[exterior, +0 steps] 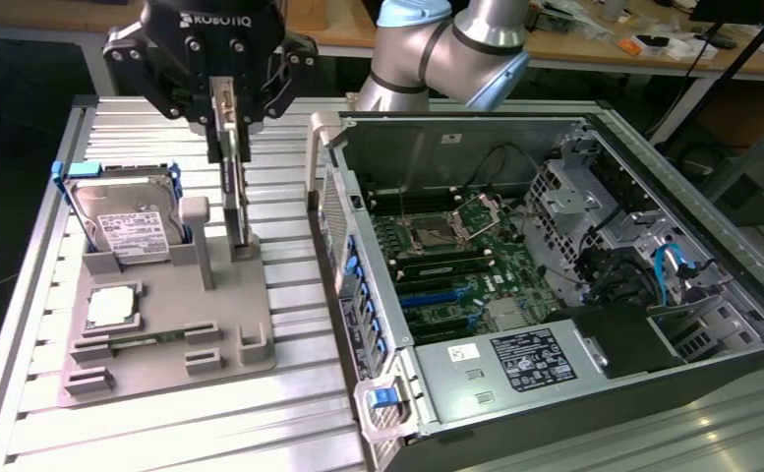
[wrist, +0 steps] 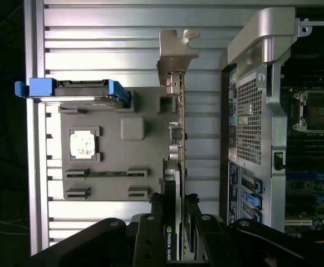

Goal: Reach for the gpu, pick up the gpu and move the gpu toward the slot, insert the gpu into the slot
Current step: 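Pick up the gpu and move the gpu toward the slot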

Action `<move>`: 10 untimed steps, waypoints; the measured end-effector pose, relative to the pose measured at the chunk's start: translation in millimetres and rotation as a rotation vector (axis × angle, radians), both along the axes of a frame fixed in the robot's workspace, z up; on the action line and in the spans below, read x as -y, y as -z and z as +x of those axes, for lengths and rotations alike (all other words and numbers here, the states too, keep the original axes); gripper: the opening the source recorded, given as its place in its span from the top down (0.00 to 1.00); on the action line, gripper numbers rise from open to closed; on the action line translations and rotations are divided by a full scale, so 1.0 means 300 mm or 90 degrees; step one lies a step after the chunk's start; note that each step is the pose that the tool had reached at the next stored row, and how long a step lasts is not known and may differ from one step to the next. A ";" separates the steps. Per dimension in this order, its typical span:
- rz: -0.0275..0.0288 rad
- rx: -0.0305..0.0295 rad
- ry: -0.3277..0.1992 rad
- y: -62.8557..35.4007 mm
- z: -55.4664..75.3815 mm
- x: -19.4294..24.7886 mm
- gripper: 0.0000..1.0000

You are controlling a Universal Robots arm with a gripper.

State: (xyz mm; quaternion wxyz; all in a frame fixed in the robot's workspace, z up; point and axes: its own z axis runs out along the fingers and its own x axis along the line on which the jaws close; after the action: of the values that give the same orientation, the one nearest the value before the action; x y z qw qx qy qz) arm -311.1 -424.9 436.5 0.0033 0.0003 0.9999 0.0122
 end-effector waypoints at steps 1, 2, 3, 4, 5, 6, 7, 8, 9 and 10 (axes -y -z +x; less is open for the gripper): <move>-0.0001 0.0000 0.000 -0.008 0.000 0.000 0.73; 0.0000 0.0000 0.000 -0.013 0.000 0.000 0.73; 0.0000 0.0000 0.000 -0.016 0.000 0.000 0.73; 0.0000 0.0001 0.000 -0.016 0.000 0.000 0.73; 0.0000 0.0001 0.000 -0.016 0.000 0.000 0.73; 0.0000 0.0000 0.000 -0.016 0.001 0.000 0.73; -0.0001 -0.0001 0.000 -0.017 0.003 0.000 0.73; -0.0001 -0.0001 0.000 -0.016 0.008 0.000 0.73; -0.0001 -0.0001 0.000 -0.016 0.020 0.000 0.73; -0.0001 -0.0001 0.000 -0.016 0.034 0.000 0.73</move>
State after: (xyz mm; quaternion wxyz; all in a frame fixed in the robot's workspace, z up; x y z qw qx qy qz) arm -301.0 -424.9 441.3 0.0032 0.0003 0.9999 0.0121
